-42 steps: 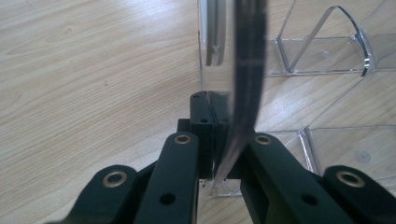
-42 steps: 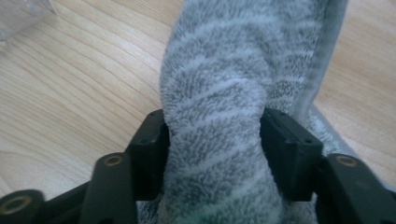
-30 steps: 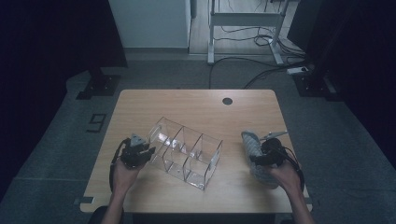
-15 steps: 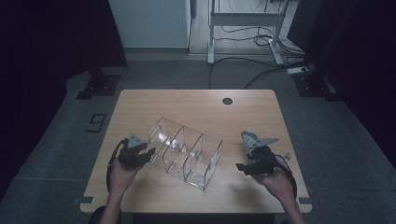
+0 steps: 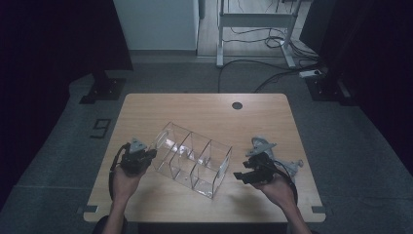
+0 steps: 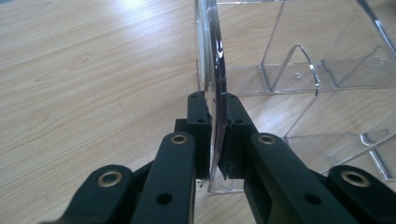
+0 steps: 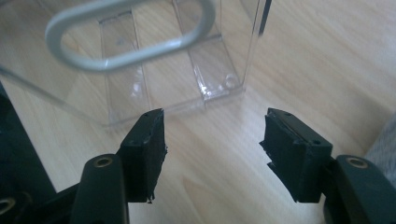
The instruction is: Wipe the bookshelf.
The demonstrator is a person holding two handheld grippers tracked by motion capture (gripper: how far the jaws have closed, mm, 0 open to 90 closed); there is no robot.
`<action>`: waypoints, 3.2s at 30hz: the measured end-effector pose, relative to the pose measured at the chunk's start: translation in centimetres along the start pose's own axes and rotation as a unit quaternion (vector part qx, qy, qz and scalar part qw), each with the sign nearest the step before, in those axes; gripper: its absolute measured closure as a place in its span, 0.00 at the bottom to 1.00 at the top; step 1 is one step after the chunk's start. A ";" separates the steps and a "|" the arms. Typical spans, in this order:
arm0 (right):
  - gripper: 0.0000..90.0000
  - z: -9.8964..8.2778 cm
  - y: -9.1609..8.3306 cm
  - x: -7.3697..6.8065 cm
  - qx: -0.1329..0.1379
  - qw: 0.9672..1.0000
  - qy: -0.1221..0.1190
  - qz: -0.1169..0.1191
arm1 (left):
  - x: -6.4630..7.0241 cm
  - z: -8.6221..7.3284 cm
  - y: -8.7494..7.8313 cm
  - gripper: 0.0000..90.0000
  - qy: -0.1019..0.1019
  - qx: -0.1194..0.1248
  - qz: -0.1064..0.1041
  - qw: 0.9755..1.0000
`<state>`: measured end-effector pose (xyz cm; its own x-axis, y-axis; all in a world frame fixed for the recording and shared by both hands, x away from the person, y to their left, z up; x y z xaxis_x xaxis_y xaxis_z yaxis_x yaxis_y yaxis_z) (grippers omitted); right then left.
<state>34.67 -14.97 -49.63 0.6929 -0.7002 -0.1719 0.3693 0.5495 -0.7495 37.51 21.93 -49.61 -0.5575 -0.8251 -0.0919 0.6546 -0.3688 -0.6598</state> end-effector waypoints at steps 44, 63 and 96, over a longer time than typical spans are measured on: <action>0.54 1.3 0.8 -2.3 0.005 0.995 -0.048 0.088 | -0.8 5.3 6.1 0.72 -0.013 -0.022 -0.007 1.000; 0.59 3.9 -1.4 -3.9 0.008 0.989 -0.108 0.101 | -2.3 2.4 2.0 0.37 -0.020 0.003 0.001 1.000; 0.91 6.5 1.7 -8.1 0.001 0.987 -0.149 0.054 | -3.1 -1.0 0.5 0.22 -0.057 0.005 -0.021 0.998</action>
<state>33.71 -5.46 -45.33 0.8794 -0.4730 -0.0541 0.2852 0.6143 -0.7358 39.04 24.77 -50.38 -0.5221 -0.8526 0.0216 0.6378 -0.4071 -0.6538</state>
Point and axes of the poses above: each handheld gripper's, and its own axes: y roughly forward along the jaws, z roughly out of its top, x roughly to its right, the point moved 5 cm from there along y, roughly forward along the jaws, and after that the axes turned 4 degrees about y, right-handed, at the moved point
